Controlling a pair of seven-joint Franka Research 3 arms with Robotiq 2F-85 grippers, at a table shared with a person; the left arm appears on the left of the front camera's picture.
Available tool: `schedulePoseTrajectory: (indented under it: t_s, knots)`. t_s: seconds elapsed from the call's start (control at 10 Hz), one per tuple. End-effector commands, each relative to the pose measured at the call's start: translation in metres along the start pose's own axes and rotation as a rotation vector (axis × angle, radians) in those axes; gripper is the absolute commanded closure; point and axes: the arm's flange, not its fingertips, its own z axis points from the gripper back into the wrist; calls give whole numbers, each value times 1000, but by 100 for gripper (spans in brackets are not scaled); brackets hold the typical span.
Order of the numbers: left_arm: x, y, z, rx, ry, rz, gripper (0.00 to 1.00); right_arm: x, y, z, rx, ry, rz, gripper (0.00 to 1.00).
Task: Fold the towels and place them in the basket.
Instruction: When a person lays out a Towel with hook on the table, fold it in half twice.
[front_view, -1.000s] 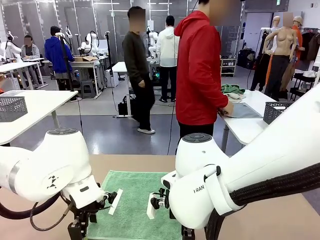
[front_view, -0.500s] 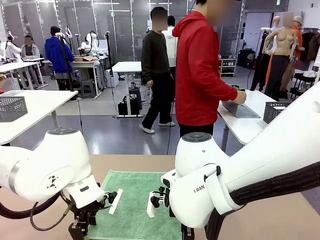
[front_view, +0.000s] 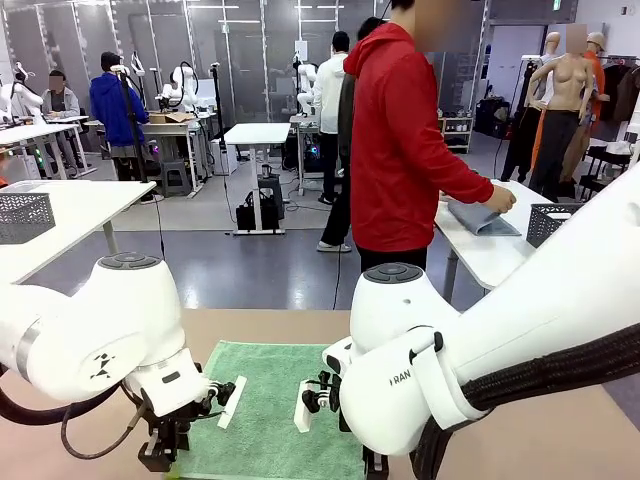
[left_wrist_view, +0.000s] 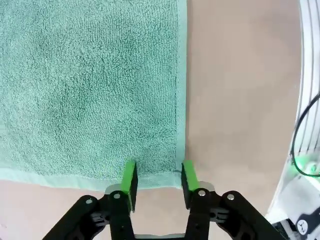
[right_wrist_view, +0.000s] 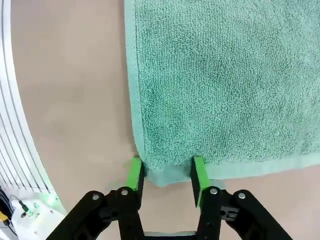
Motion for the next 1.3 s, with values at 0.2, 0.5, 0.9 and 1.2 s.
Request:
schedulePoseTrajectory:
  t_s: [0.2,0.5,0.9,1.2]
  knots:
    - [-6,-10,-4,11,4,12,53,-1,0,-6,-16,24,-26,51]
    - [-6,-10,-3,11,14,16,72,-1,-1,-5,-11,18,-23,71]
    - [-7,-9,-5,3,17,11,100,-1,-1,-5,-8,14,-22,93]
    - [-6,-8,-7,-12,22,7,100,-1,-1,-6,-2,16,-19,100]
